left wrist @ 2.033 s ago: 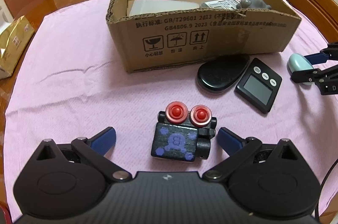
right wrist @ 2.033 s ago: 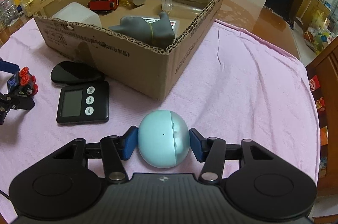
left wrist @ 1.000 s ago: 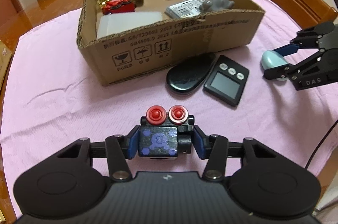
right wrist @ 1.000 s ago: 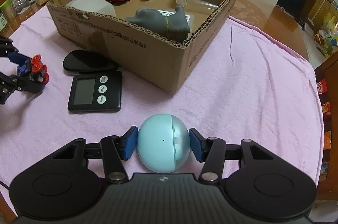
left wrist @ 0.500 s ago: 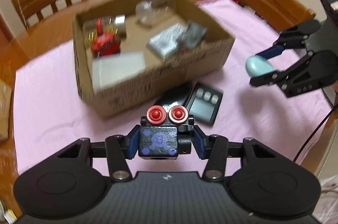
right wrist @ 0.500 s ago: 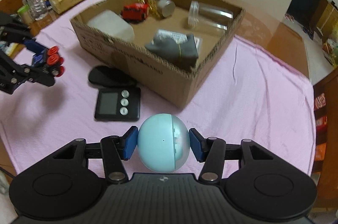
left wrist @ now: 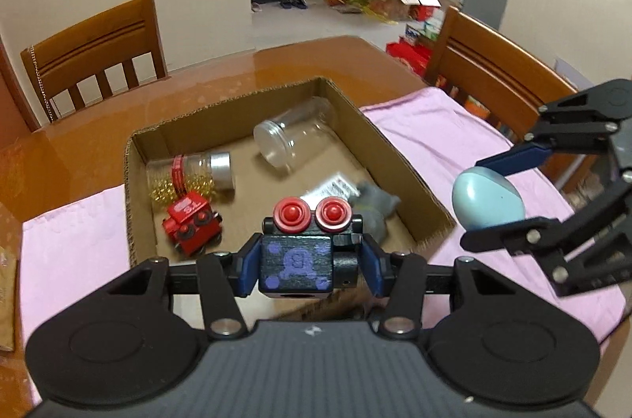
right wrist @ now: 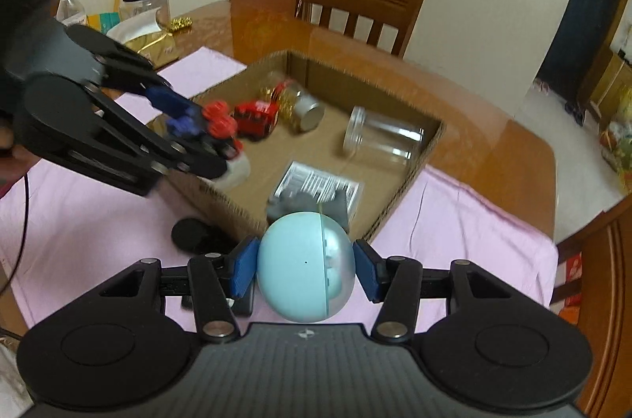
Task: Organize rigid objects
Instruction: 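Carry the robot toy and teal case into the box and open both tools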
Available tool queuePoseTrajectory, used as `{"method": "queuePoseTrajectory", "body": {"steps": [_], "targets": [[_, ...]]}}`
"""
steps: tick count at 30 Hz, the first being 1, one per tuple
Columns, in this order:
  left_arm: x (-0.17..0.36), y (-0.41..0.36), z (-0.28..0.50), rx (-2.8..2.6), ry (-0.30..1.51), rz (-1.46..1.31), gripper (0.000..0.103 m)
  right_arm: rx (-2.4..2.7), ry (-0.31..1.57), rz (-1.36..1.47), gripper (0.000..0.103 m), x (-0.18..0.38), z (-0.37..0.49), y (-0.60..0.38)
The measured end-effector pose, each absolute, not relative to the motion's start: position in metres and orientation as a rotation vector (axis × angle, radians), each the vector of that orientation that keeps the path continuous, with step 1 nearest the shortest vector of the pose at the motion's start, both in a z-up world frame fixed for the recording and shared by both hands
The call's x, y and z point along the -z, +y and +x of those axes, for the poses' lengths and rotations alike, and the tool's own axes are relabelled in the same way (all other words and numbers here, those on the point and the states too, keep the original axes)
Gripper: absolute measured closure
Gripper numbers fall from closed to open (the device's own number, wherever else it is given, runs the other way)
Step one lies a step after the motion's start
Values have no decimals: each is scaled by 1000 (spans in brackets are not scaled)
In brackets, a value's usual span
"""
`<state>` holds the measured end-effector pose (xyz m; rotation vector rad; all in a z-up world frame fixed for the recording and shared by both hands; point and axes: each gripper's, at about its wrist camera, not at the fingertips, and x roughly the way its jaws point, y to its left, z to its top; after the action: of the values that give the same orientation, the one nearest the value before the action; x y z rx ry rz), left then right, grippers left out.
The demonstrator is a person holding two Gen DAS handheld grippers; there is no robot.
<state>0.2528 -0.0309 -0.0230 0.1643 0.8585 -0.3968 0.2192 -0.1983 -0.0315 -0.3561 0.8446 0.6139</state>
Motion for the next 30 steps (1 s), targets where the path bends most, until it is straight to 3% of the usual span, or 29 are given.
{"method": "queuePoseTrajectory", "body": {"steps": [1, 5, 10, 22, 30], "targets": [[25, -31, 254, 382, 854, 154, 51, -611, 839, -359, 45, 30, 222, -197], [25, -30, 247, 332, 808, 132, 14, -609, 834, -364, 45, 29, 232, -192], [17, -16, 230, 292, 792, 121, 6, -614, 840, -368, 45, 29, 242, -187], [11, 45, 188, 70, 843, 56, 2, -637, 852, -370, 45, 30, 286, -143], [11, 73, 170, 6, 840, 25, 2, -617, 942, -331, 45, 60, 321, -107]]}}
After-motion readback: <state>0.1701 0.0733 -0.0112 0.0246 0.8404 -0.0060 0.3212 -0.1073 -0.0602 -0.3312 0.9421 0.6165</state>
